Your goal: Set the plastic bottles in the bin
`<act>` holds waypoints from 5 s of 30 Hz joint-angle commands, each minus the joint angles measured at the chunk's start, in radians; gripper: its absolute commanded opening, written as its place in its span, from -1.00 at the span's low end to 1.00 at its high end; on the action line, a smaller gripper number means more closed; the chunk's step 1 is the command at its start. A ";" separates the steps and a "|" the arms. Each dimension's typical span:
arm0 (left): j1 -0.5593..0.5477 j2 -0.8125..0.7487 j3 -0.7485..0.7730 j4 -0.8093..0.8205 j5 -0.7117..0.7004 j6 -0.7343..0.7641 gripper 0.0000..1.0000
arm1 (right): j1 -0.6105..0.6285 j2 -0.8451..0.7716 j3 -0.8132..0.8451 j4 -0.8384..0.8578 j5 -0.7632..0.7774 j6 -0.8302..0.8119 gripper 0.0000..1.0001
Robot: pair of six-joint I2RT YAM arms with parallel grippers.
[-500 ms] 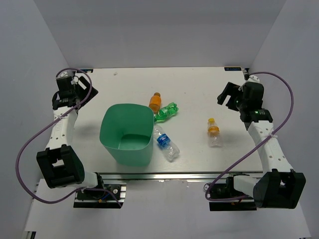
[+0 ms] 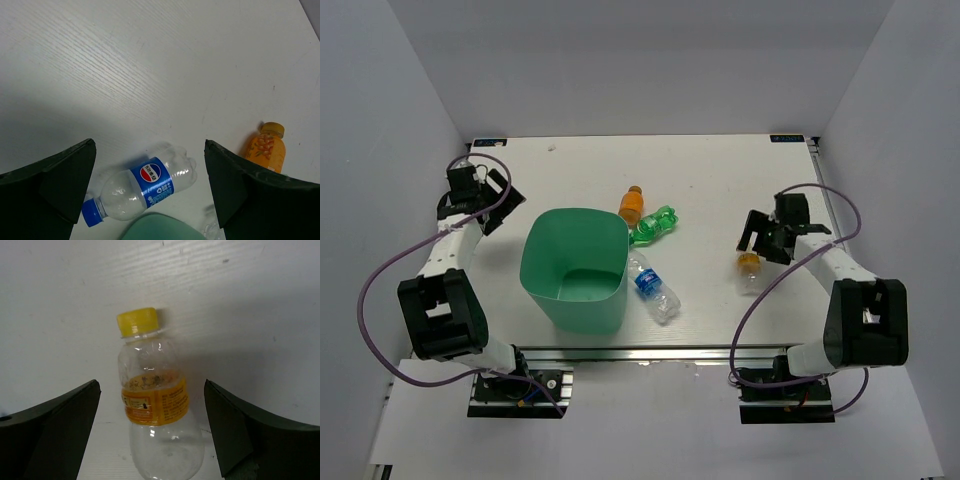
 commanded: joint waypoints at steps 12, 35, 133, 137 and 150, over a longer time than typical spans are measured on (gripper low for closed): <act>0.002 -0.081 0.028 -0.033 -0.069 -0.057 0.96 | 0.054 -0.041 0.065 0.088 -0.156 -0.096 -0.77; 0.001 -0.243 -0.093 0.050 0.003 -0.040 0.96 | 0.896 0.322 1.083 -0.222 -0.493 -0.456 0.79; -0.292 -0.097 -0.320 0.109 -0.202 0.055 0.96 | 0.781 0.212 0.877 0.039 -0.476 -0.246 0.79; -0.295 -0.054 -0.326 0.132 -0.161 0.113 0.96 | 0.732 0.181 0.826 0.071 -0.485 -0.216 0.79; -0.297 -0.020 -0.320 0.144 -0.182 0.147 0.20 | 0.614 0.115 0.702 0.151 -0.586 -0.105 0.79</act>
